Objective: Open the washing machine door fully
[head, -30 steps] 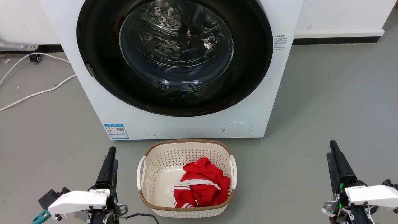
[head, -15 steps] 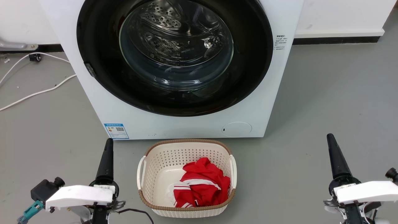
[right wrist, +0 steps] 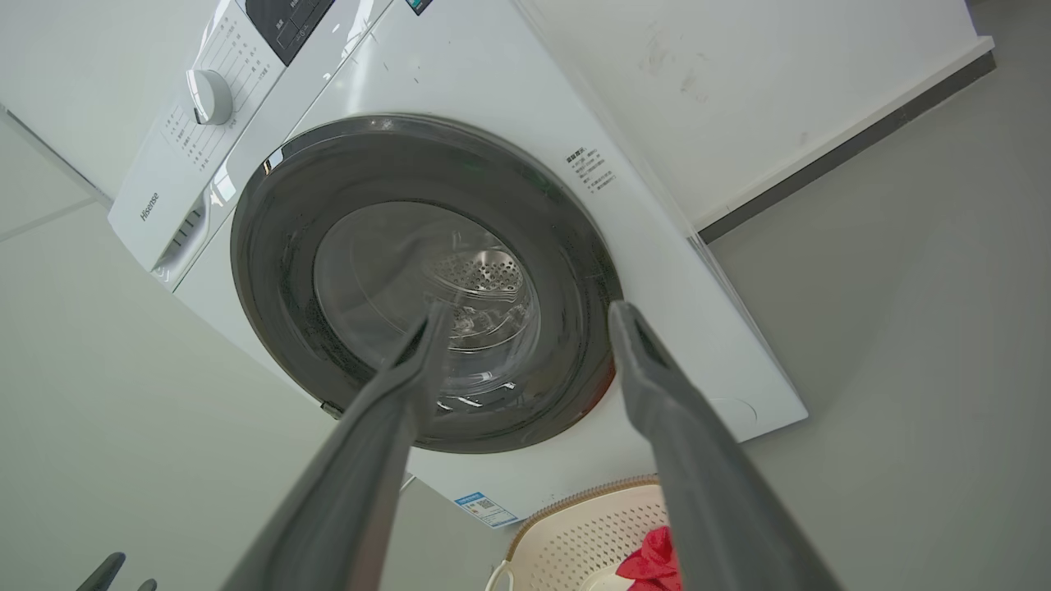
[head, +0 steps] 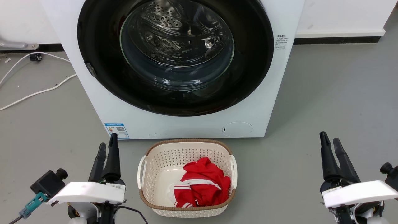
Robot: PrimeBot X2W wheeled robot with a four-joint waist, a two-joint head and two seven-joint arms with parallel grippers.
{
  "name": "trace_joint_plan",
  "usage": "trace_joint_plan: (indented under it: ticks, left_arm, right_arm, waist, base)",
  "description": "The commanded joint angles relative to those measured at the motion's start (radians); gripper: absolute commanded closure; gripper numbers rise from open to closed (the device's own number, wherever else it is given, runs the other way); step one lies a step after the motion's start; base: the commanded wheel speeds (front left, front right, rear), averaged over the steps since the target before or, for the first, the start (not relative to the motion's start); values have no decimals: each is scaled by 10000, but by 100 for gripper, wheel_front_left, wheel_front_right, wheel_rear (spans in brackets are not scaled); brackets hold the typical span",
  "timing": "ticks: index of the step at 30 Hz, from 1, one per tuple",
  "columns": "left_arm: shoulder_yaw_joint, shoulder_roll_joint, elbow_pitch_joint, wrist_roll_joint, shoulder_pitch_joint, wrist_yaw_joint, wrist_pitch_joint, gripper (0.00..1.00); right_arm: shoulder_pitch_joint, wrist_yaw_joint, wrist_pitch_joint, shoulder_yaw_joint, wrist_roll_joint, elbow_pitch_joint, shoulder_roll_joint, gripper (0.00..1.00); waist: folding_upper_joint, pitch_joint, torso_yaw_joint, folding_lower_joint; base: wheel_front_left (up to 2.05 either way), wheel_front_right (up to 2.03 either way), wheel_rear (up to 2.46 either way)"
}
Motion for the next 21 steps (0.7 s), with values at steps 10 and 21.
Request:
trace_joint_plan:
  ticks: [10, 21]
  left_arm:
    - [-233, 33, -365, 1990, -1, 115, -372, 0]
    - [-292, 35, -549, 3792, 128, 206, -668, 0]
  right_arm:
    - [116, 18, -398, 148, -1795, -303, -14, 0]
    - [273, 19, -642, 267, -3315, -323, -10, 0]
  waist:
    - [0, -6, 13, 0]
    - [0, -25, 17, 0]
  base:
    - [0, 0, 0]
    - [0, 0, 0]
